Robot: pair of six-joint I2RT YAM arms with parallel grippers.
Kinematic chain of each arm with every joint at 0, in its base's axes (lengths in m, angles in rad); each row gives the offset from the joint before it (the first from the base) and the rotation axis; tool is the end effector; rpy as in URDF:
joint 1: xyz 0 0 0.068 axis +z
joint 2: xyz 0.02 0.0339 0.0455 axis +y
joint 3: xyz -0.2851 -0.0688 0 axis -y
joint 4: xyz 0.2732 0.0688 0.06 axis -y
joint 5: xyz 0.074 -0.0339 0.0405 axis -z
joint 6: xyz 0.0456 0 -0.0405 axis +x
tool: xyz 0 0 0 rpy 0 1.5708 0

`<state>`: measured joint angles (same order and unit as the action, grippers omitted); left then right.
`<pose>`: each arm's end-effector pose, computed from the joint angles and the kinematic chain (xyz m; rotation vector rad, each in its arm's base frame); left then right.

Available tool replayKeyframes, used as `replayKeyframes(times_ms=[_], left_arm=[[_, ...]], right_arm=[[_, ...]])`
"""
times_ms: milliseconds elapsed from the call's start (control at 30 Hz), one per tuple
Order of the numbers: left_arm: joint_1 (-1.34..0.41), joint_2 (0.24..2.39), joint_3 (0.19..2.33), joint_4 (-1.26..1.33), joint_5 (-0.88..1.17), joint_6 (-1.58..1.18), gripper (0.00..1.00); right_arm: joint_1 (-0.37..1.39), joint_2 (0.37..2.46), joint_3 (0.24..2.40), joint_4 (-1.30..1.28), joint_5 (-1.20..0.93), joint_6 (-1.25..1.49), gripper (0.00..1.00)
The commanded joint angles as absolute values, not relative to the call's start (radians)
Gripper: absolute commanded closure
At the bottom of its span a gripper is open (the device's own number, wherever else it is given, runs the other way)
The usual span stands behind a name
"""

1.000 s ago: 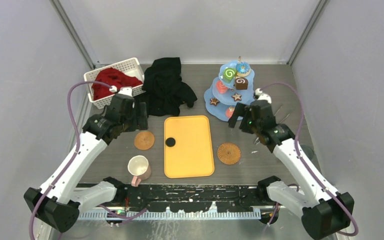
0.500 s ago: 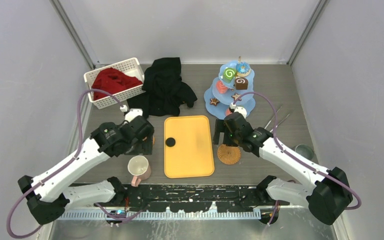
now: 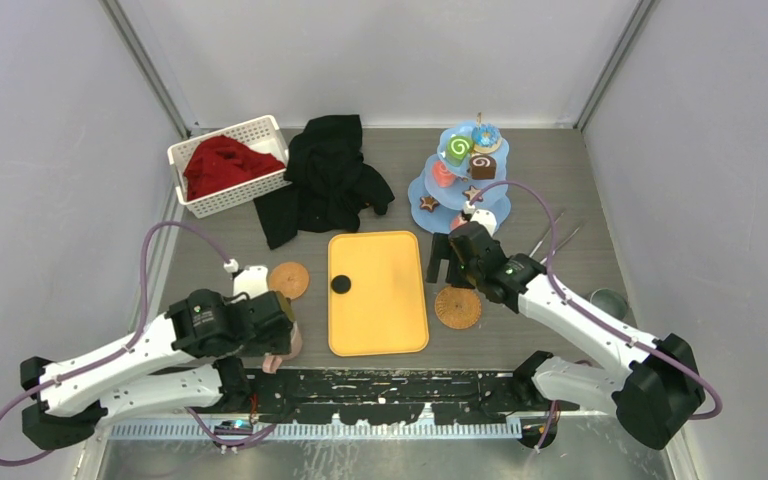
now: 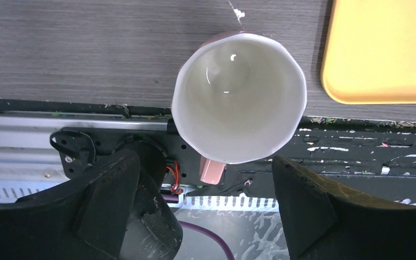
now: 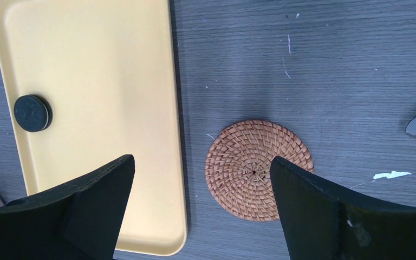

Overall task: Serve the afternoon tea
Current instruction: Move the tray at the center of the board.

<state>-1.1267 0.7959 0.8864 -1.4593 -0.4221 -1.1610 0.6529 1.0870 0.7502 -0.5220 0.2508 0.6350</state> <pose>0.0643 -0.0916 0.2884 -0.1040 2.6743 -0.0094 0.1993 0.1382 0.2428 0.0915 2.4133 0.2953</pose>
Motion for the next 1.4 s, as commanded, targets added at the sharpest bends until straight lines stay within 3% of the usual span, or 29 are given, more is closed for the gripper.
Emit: replayKeyframes(times_ms=[0,200,433,500,667,1133,1367], left_arm=[[-1.147,0.782,0.859,-1.424,-0.412,-1.25,0.1],[-1.149,0.745,0.806,-1.399,-0.381,-1.248,0.11],[-1.149,0.728,0.802,-1.385,-0.397,-1.266,0.1],[-1.15,0.721,0.804,-1.383,-0.405,-1.269,0.09],[-1.149,0.677,0.802,-1.386,-0.432,-1.277,0.09],[-1.149,0.635,0.77,-1.36,-0.422,-1.327,0.04],[-1.149,0.632,0.752,-1.296,-0.407,-1.332,0.03]], right_arm=[[0.657,1.106,0.753,-0.451,0.213,0.612,0.02],[0.702,1.239,0.737,-0.404,0.145,0.582,0.14],[0.776,1.328,0.745,-0.346,0.154,0.561,0.44],[0.821,1.325,0.749,-0.356,0.172,0.55,0.49],[0.983,1.241,0.741,-0.385,0.191,0.496,0.46],[1.247,1.317,0.754,-0.367,-0.25,0.434,0.42],[1.252,1.357,0.71,-0.29,-0.118,0.511,0.51]])
